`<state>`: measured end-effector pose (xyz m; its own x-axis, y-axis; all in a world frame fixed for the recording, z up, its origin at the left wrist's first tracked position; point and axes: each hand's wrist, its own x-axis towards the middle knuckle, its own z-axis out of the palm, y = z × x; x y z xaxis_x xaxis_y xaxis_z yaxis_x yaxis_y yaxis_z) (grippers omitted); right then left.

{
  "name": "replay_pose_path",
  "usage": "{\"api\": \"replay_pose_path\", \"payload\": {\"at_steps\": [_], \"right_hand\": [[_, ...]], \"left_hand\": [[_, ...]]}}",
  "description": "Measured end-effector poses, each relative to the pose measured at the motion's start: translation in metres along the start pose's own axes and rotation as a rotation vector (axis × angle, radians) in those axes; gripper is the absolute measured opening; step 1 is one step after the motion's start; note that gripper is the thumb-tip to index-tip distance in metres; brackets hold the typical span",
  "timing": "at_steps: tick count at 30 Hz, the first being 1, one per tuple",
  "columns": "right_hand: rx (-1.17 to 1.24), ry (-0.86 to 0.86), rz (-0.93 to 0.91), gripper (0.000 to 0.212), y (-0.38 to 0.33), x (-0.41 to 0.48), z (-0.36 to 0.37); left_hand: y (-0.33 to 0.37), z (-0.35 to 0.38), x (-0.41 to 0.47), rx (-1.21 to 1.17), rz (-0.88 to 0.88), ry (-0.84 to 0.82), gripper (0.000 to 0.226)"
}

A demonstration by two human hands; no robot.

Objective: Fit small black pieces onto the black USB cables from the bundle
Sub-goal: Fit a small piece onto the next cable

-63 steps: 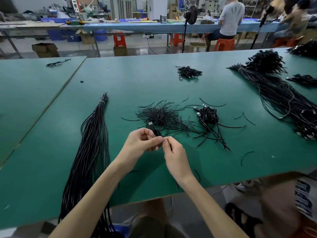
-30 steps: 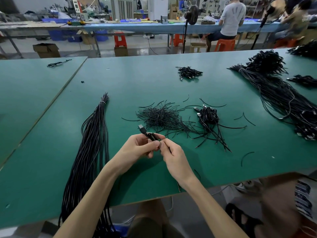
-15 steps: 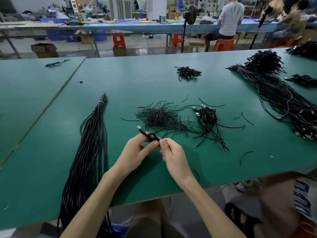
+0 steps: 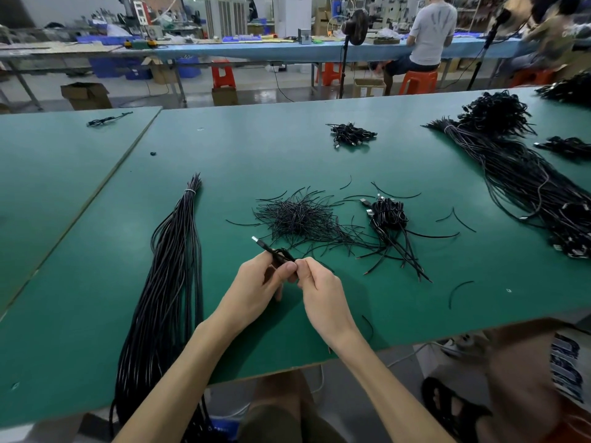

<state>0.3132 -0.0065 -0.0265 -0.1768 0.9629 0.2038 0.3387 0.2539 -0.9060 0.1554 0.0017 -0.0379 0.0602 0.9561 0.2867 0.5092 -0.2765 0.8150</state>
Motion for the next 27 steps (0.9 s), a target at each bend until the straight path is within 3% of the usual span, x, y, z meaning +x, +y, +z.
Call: {"api": "replay_pose_path", "payload": {"at_steps": [9,15,21,27], "right_hand": [[0.079,0.013,0.077,0.042,0.001,0.001,-0.001],[0.151,0.016,0.101,0.033,0.002,0.002,-0.002],[0.200,0.008,0.107,0.034,0.007,0.003,0.000],[0.228,0.019,0.129,0.036,0.009,0.004,0.000]], "left_hand": [[0.008,-0.004,-0.003,-0.116,0.043,-0.074,0.010],[0.011,-0.008,-0.002,-0.254,0.027,-0.129,0.031],[0.006,-0.006,0.000,-0.242,-0.028,-0.021,0.018],[0.011,-0.004,-0.001,-0.224,0.032,-0.004,0.022]]}}
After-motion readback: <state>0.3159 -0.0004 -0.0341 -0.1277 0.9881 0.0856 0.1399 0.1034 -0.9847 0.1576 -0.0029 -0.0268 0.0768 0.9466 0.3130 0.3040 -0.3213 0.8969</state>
